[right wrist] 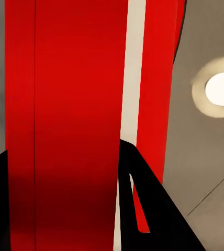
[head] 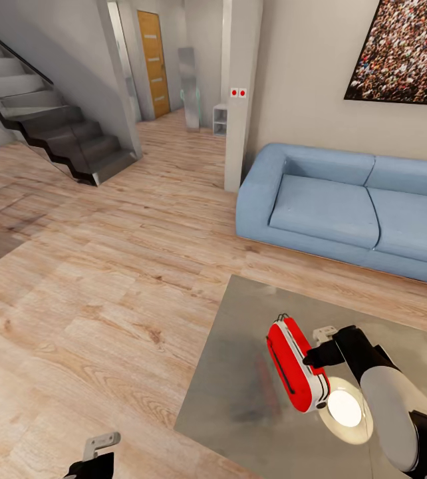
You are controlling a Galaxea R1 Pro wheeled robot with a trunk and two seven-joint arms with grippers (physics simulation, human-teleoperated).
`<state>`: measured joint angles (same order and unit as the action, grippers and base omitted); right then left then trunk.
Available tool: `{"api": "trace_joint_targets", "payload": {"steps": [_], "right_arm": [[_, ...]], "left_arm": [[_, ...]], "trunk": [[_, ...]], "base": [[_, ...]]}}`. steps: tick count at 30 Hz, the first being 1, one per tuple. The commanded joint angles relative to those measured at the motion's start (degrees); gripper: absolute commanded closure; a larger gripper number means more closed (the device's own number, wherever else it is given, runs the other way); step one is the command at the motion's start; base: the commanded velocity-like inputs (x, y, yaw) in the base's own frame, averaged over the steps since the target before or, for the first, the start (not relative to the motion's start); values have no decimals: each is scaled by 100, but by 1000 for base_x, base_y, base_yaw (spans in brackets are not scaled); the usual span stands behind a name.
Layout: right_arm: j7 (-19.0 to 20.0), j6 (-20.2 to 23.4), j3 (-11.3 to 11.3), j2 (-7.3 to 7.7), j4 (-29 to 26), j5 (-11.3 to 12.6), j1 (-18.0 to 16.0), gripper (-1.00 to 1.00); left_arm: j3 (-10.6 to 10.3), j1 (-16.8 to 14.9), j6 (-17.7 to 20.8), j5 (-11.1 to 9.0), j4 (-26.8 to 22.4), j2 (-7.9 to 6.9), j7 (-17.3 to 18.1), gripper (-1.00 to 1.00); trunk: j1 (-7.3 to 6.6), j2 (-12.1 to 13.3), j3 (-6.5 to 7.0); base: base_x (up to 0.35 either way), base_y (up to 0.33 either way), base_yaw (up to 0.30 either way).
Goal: Turn on the radio receiver that's on the table in the living room.
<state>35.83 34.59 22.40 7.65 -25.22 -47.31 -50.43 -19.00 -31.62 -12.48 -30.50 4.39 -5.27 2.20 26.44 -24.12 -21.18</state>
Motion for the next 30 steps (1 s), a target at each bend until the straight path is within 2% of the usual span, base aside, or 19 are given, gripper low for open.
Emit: {"api": "trace_joint_targets", "payload": {"steps": [1,6,22,30], "right_arm": [[-2,3,1,0,0,16,-1,100],[-5,4,1,0,2,18,3,100],[63,-1,1,0,52,7,0,100],[99,-30,1,0,53,16,0,100]], "left_arm": [[1,-1,0,0,0,0,0,100],[2,3,0,0,0,1,0,100],[2,3,-9,0,0,0,-1,100],[2,2,-9,1,0,0,-1,100]], "trunk": [[0,-1,0],[0,-1,0],[351,-642,-287],[351,-642,-287]], "base": [[0,0,0],[0,0,0],[0,0,0],[0,0,0]]}}
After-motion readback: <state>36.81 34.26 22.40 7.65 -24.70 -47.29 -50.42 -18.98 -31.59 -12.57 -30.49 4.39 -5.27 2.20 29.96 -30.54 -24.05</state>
